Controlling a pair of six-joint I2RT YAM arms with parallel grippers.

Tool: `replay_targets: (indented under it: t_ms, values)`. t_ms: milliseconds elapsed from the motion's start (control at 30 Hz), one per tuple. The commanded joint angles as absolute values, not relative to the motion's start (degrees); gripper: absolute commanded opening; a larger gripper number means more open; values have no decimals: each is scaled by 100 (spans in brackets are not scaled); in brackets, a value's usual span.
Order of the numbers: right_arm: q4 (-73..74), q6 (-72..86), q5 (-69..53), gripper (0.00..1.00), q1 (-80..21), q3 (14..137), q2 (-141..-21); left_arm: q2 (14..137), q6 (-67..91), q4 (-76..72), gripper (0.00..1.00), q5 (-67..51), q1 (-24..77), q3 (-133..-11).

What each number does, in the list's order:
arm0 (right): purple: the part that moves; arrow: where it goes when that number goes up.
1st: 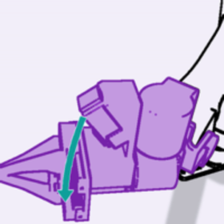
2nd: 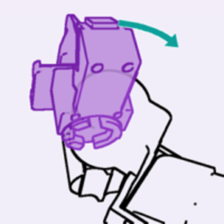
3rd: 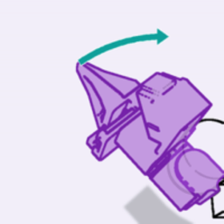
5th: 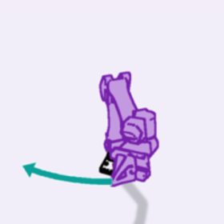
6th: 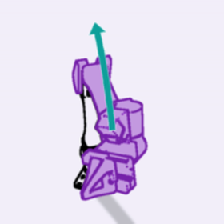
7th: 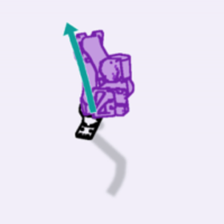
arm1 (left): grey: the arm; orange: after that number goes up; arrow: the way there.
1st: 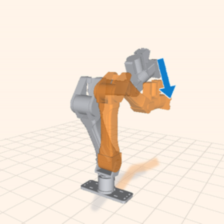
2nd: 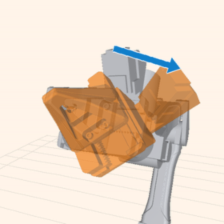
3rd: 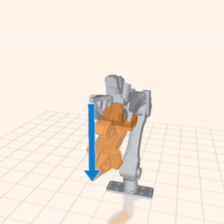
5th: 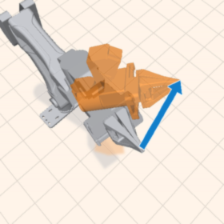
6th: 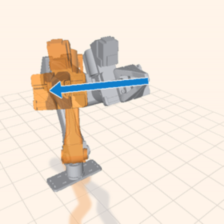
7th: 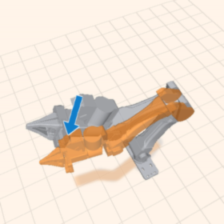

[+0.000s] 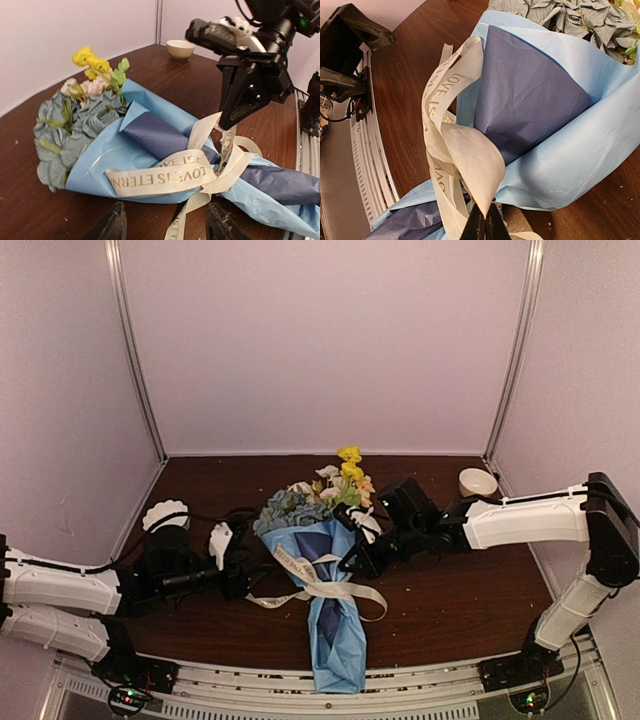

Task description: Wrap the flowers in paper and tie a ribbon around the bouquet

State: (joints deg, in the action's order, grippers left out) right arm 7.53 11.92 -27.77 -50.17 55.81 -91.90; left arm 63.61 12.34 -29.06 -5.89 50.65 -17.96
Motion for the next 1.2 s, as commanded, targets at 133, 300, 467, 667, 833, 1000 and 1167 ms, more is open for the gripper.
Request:
replay_targets:
  t_ms: [133,300,467,667,833,1000,1167]
  values:
    - [846,1107,-3109,0,-5046,5728,-8992,6603,-1691,-1914,74,-411,5771,-2883]
    - [723,1218,-3254,0,-5045,5698,-9017,8045,-2613,-758,77,-741,5774,-4174]
    - [734,1253,-3259,0,-5039,5668,-8987,8831,-3029,-539,85,-1275,5753,-4789]
    - [757,1265,-3250,0,-5037,5611,-8966,9312,-3029,-499,82,-1745,5661,-5053]
    - [747,1274,-3278,0,-5038,5608,-8924,9532,-2849,-701,62,-1098,5660,-5152]
    - [783,1248,-3361,0,-5042,5582,-8903,9498,-2735,-838,34,-1065,5660,-5124]
    - [751,1253,-3586,0,-5038,5551,-8883,9490,-2538,-981,25,-927,5660,-5103]
